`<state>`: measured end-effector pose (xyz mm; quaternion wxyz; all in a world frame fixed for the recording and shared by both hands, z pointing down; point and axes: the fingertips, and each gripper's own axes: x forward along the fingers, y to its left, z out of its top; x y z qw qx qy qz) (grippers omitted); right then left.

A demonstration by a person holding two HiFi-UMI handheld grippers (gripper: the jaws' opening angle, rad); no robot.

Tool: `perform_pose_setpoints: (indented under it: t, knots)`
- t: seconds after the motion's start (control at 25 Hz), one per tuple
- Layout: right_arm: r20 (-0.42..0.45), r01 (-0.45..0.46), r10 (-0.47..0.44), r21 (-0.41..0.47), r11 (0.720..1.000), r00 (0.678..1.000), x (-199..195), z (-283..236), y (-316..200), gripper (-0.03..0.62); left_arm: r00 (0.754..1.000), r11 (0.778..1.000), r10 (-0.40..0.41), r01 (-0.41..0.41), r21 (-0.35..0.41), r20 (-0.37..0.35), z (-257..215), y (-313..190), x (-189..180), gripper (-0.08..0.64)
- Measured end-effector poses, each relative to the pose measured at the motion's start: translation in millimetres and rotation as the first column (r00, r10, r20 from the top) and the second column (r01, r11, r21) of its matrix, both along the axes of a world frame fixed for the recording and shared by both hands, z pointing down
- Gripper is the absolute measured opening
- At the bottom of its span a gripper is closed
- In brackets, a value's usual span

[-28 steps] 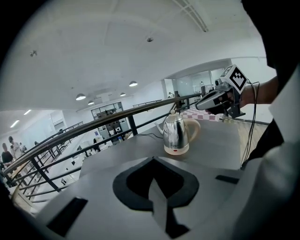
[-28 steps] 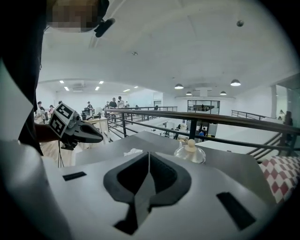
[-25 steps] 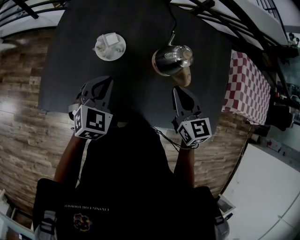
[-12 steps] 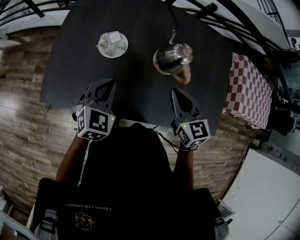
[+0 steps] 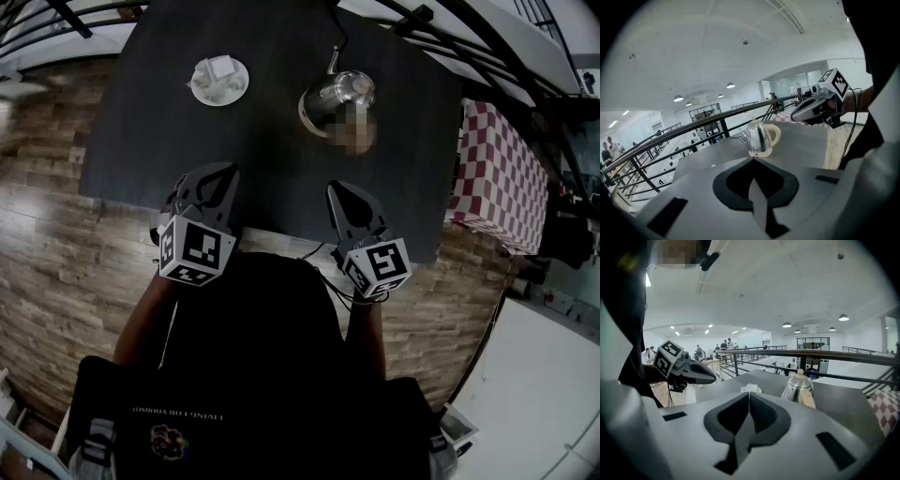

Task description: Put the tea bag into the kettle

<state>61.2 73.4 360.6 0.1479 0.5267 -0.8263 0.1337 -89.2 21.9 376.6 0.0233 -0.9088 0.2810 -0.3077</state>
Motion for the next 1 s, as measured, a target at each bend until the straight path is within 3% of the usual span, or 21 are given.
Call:
perform_pose_setpoints:
  t: [0.52,1.0]
  knots:
    - [0.048,0.087,-0.087,-0.001,0.996,0.995,-10.9,5.6,58.2,0.018,1.0,1.0,-0.018,0.018,-0.003,0.011,-2.4,75.9,14.8,0.005]
    - [0.028,0.157,-0.157,0.009,0.988,0.987,-18.6,13.6,123.4,0.017,0.999,0.999,-0.037,0.037,-0.001,0.024,6.6,145.1,14.7,0.005]
